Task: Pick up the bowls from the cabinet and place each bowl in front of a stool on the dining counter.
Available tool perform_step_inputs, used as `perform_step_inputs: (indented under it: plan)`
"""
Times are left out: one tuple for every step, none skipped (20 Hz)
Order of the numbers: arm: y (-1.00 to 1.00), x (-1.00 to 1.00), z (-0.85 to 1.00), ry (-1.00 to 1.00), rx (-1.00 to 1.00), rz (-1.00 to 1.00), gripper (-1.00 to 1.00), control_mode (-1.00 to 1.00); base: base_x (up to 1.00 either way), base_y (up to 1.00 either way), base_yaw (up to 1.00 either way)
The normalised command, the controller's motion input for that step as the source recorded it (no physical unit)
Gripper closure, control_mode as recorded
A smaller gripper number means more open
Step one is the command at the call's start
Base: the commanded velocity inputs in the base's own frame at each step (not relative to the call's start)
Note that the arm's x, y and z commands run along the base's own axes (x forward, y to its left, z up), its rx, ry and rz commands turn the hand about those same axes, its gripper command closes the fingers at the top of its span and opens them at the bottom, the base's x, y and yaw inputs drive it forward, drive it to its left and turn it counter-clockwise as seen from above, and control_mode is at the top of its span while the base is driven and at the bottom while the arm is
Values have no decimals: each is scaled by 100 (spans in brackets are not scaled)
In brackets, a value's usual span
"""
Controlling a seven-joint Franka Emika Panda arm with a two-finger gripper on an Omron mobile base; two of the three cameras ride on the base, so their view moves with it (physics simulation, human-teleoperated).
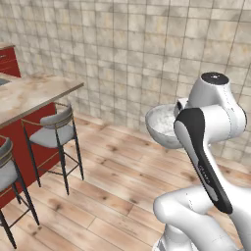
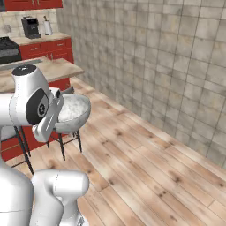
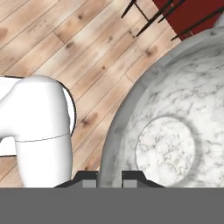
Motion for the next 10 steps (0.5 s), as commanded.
perform_step_inputs:
  plan:
    - [0, 0, 0, 0, 0, 0, 100, 100, 31, 0, 82]
    - [0, 0, 0, 0, 0, 0, 100, 100, 34, 0, 82]
    - [0, 0, 0, 0, 0, 0, 100, 100, 34, 0, 80]
    - [0, 0, 0, 0, 0, 0, 100, 100, 34, 0, 78]
    - [0, 0, 0, 0, 0, 0, 100, 100, 35, 0, 77]
    - [0, 0, 0, 0, 0, 0, 100, 100, 39, 0, 72]
    - [0, 0, 0, 0, 0, 0, 100, 100, 39, 1, 66]
    - [0, 0, 0, 0, 0, 0, 100, 100, 44, 11, 63]
    - [0, 0, 0, 0, 0, 0, 100, 100, 54, 23, 60]
    - [0, 0, 0, 0, 0, 0, 100, 100, 64, 31, 59]
